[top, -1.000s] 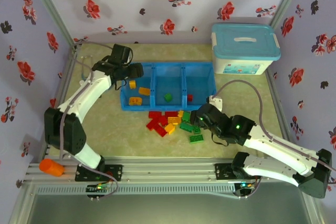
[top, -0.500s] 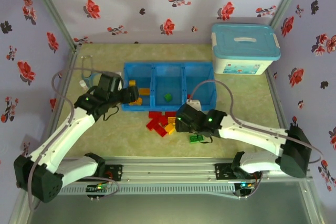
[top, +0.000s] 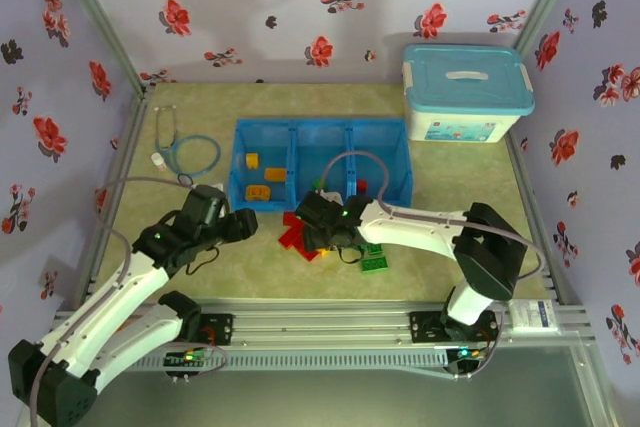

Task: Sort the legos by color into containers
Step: Pick up the lego from the bottom-center of the table.

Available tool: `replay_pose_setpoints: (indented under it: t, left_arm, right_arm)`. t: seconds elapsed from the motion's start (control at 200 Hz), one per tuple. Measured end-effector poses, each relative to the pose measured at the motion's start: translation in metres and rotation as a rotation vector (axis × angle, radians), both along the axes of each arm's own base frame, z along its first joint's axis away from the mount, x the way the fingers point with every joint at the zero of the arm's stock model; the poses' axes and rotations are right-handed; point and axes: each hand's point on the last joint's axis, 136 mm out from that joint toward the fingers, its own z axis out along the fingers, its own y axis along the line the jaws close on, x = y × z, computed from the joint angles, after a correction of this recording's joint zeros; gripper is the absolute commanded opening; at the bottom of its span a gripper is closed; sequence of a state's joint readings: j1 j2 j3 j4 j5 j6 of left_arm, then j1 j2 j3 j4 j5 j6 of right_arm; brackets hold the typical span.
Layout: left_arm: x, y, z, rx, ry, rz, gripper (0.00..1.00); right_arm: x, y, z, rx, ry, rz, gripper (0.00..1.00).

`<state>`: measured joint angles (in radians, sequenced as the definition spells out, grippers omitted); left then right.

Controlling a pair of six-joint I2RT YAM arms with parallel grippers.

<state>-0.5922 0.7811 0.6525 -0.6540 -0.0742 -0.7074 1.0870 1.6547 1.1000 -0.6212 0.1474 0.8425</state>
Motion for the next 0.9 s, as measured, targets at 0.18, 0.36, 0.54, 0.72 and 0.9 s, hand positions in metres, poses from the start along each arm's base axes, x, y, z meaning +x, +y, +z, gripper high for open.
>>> replay_pose_setpoints:
  t: [0.18, 0.36, 0.54, 0.72, 0.9]
  left_arm:
    - [-0.007, 0.004, -0.005, -0.008, 0.010, 0.014, 0.72]
    - [-0.010, 0.006, -0.011, -0.002, 0.022, 0.014, 0.72]
    - [-0.011, 0.005, -0.012, 0.000, 0.025, 0.012, 0.72]
    - [-0.011, 0.005, -0.011, -0.006, 0.019, 0.012, 0.72]
    - [-0.013, 0.006, -0.009, -0.007, 0.016, 0.012, 0.72]
  right_arm:
    - [-0.003, 0.005, -0.008, 0.000, 0.024, -0.013, 0.77]
    - [-0.002, 0.009, -0.013, 0.011, 0.033, -0.029, 0.75]
    - [-0.001, 0.011, -0.019, 0.012, 0.037, -0.041, 0.70]
    - [-0.001, 0.010, -0.027, -0.005, 0.048, -0.055, 0.62]
    - [-0.001, 0.010, -0.028, -0.006, 0.048, -0.066, 0.52]
